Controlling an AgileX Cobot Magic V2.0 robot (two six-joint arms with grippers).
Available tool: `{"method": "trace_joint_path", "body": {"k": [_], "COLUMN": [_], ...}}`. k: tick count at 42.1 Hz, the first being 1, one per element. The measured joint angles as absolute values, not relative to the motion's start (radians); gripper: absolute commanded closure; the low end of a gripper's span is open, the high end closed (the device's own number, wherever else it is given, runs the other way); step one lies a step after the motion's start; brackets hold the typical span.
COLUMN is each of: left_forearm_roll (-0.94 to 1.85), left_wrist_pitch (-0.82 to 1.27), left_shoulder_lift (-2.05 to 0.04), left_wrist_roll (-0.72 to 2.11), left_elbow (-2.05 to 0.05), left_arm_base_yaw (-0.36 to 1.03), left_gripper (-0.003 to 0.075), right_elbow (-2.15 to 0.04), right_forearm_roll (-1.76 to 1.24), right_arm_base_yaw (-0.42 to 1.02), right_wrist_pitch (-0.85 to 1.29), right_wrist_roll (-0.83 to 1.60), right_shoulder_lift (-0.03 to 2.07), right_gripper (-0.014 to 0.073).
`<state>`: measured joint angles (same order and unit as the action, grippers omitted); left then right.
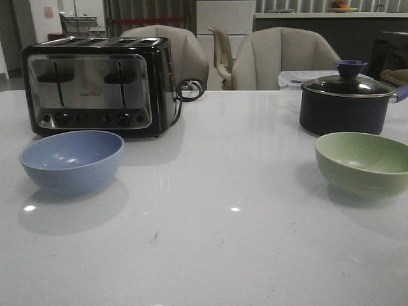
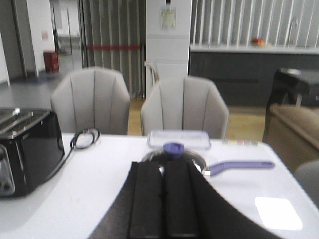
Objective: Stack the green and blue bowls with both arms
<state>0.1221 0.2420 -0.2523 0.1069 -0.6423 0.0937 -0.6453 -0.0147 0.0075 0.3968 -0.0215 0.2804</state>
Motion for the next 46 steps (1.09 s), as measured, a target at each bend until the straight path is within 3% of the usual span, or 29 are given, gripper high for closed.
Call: {"method": "trace_joint_path", "body": {"k": [15, 28, 33, 37, 40, 46], "left_forearm_roll": [0.122, 0.122, 0.122, 0.122, 0.122, 0.12], "left_wrist_pitch": [0.467, 0.62, 0.649, 0.651, 0.651, 0.651], "left_shoulder_lift": [-0.48, -0.637, -0.681, -0.71, -0.732, -0.76], "left_wrist_roll": [0.107, 0.107, 0.107, 0.107, 0.107, 0.107], "left_elbow": [-0.692, -0.692, -0.692, -0.692, -0.692, -0.692], "left_arm_base_yaw": [0.094, 0.094, 0.094, 0.094, 0.094, 0.094], "left_gripper": [0.0622, 0.0622, 0.0622, 0.0622, 0.0622, 0.0622], "right_elbow": [-0.693, -0.693, -0.693, -0.693, -0.693, -0.72], "right_forearm_roll": [-0.015, -0.015, -0.015, -0.015, -0.015, -0.015], "right_arm_base_yaw": [0.007, 0.007, 0.007, 0.007, 0.007, 0.007], "right_wrist_pitch": [0.652, 0.725, 0.727, 0.715, 0.703, 0.686], "right_wrist_roll": [-0.021, -0.021, -0.021, -0.024, -0.024, -0.024], "right_shoulder_lift": [0.563, 0.785, 0.857, 0.914, 0.954, 1.044], "right_gripper": [0.0557, 0.0541, 0.038, 0.0152, 0.0043, -0.0001]}}
